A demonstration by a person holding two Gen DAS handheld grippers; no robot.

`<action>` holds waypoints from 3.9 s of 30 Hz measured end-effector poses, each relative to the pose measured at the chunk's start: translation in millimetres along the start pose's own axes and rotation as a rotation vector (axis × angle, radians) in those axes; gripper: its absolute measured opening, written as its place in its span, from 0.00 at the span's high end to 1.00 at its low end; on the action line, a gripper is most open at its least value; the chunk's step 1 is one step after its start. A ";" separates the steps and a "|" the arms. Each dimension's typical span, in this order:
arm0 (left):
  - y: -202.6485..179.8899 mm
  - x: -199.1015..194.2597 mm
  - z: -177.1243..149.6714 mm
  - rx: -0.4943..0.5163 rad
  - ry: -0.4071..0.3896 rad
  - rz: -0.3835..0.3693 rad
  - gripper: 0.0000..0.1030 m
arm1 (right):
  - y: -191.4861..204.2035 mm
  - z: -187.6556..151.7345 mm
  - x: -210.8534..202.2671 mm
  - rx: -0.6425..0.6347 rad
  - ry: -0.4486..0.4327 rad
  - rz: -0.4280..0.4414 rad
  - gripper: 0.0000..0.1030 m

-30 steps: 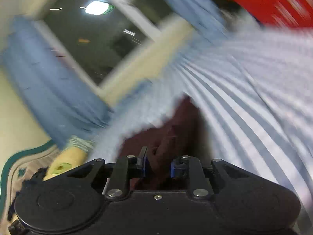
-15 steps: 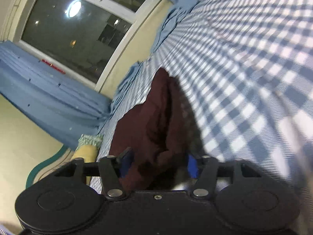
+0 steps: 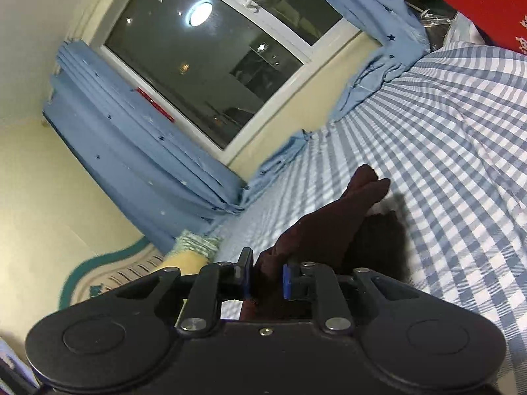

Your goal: Fold small clothes

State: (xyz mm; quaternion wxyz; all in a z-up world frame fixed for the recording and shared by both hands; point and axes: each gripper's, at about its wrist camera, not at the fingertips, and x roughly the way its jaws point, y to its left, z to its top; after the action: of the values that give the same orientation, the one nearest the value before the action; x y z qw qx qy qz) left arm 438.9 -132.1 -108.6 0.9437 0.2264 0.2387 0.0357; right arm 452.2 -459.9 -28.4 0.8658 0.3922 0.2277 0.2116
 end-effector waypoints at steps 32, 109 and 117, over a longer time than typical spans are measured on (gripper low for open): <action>49.8 13.9 -29.8 -0.310 0.068 -0.049 0.04 | -135.2 47.4 168.0 0.020 0.277 -0.139 0.82; 74.2 19.2 -13.7 -0.356 0.182 -0.266 0.02 | -46.7 -43.9 52.8 -0.127 0.289 0.055 0.87; 89.3 3.0 -23.3 -0.380 0.169 -0.261 0.02 | -62.0 -73.3 17.6 -0.108 0.250 -0.097 0.86</action>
State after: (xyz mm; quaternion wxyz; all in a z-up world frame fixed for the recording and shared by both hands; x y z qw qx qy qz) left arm 434.4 -42.1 -88.5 0.9426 0.0082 0.3331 -0.0233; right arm 436.9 -445.0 -123.6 0.8597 0.3042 0.3406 0.2288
